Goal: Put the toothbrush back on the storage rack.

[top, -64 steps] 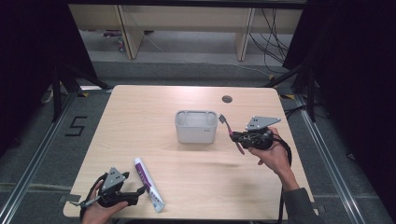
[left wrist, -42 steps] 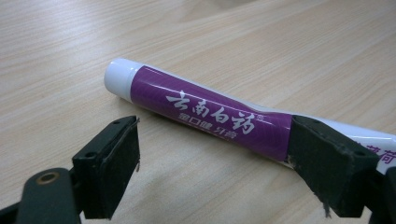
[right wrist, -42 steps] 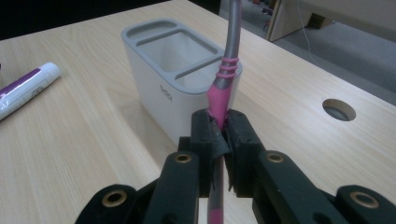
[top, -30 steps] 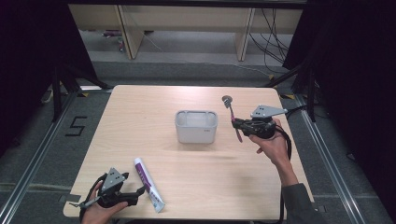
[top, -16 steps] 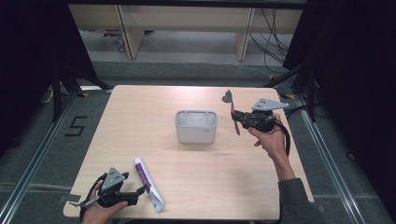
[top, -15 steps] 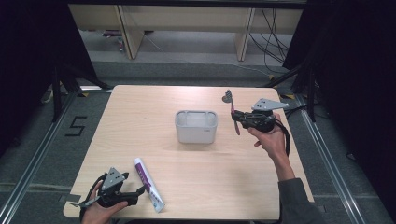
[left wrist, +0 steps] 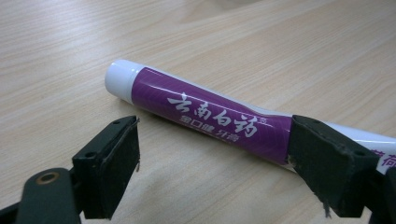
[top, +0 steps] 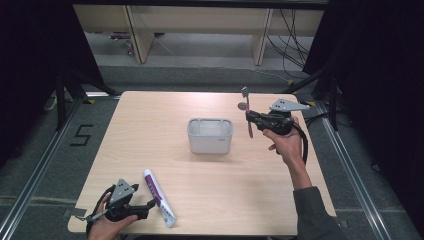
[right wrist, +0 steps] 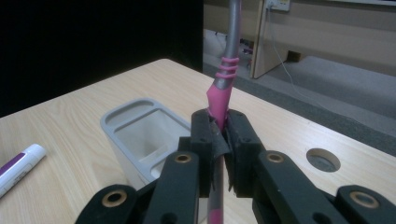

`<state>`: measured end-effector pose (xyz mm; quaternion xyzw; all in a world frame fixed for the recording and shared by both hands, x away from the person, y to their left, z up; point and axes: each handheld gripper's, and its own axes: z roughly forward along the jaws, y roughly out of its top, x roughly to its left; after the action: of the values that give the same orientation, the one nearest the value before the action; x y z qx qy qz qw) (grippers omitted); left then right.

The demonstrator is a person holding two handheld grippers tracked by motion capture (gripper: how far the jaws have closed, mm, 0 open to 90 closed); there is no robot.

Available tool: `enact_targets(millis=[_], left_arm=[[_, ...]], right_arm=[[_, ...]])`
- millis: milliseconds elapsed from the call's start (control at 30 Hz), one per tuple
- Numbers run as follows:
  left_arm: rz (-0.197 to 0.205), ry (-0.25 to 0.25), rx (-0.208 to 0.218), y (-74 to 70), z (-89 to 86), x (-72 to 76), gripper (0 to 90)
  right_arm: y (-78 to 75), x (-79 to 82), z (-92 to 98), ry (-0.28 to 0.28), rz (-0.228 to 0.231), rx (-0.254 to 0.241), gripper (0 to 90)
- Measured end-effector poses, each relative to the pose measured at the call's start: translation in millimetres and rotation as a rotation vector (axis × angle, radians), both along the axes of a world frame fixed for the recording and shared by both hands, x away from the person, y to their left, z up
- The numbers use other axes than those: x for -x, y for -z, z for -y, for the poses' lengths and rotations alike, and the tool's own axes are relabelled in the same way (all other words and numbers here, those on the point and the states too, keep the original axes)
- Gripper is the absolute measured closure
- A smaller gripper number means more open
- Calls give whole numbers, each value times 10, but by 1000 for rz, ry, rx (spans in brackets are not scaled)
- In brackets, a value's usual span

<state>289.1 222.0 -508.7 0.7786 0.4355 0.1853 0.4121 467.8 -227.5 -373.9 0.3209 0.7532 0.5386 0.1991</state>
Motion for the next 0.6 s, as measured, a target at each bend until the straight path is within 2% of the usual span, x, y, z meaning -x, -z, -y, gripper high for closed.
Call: enact_targets(millis=[33,67,167,200,267,300,333,367,400,500,533,600], left_arm=[[6,5,7,4,-11,2,166],[6,5,7,4,-11,2,165],[10,-4,5,2,-31,6,166],[10,0,7,1,-34,5,166],[10,-4,18,2,-16,9,165],[3,2,3,-4,-23,10,165],[3,2,3,-4,-23,10,166],[-2,16,-18,-10,-36,8,165],[-1,14,-17,-11,-35,8,165],[3,3,-10,-2,-27,7,165],[5,-1,14,3,-13,12,166],[5,-1,14,2,-13,13,165]], right_arm=[[-30,-18,-25,-16,4,-2,831],[-46,-9,-43,-6,-4,-8,831],[-73,-27,-72,-8,14,-14,831],[-88,-26,-91,-19,-7,-26,831],[-121,-39,-148,-12,-5,-33,831],[-131,-61,-151,-19,14,-23,831],[-131,-61,-151,-19,14,-23,831],[-149,-73,-180,-21,9,-30,831],[-160,-70,-192,-23,-5,-39,831],[-188,-94,-219,-18,10,-40,831],[-190,-117,-226,-31,18,-43,831],[-196,-135,-247,-22,17,-42,831]])
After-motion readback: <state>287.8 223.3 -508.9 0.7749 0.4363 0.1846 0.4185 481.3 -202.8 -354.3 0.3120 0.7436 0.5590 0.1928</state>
